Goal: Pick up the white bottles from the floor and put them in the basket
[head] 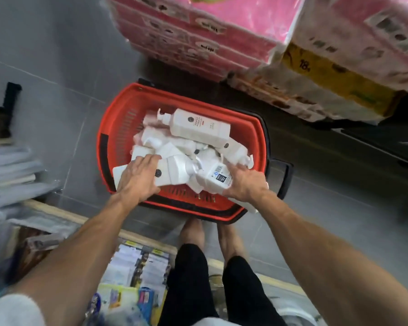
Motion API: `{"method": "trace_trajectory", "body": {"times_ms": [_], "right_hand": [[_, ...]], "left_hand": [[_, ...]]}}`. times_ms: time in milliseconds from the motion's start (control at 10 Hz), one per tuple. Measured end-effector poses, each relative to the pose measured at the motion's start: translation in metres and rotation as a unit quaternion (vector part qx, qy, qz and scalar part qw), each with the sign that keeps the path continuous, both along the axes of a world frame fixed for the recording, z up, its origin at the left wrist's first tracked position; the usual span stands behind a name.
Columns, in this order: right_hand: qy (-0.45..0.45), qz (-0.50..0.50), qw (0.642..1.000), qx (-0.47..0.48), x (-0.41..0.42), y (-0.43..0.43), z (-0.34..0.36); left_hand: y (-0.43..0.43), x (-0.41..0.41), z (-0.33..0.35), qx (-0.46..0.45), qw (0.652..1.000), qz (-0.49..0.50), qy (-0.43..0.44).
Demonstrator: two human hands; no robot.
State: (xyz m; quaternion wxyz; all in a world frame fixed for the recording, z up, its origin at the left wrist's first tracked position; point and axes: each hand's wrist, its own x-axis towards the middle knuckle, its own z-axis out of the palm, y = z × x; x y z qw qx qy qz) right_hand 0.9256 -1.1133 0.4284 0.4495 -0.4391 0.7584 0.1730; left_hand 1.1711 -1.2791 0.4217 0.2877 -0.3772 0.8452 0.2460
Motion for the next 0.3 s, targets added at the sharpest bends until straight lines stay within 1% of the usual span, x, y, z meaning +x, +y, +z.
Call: {"method": "trace_trajectory", "body": {"times_ms": [100,200,300], "right_hand": [[0.032,0.009,0.999,-0.039,0.018,-0.014,-0.027],[0.051,-0.015,0.997,-0.061,0.025,-0.017,-0.036],[0.045,-0.067,0.991,-0.105,0.021,-0.015,-0.037]], "left_hand": [[-0.009,0.007,-0.025,-0.001,0.999,-0.039,-0.014],[-0.011,0.01,-0.026,0.005,1.0,-0.012,-0.008],[-0.009,0.007,-0.019,0.021,1.0,0.02,0.007]]}}
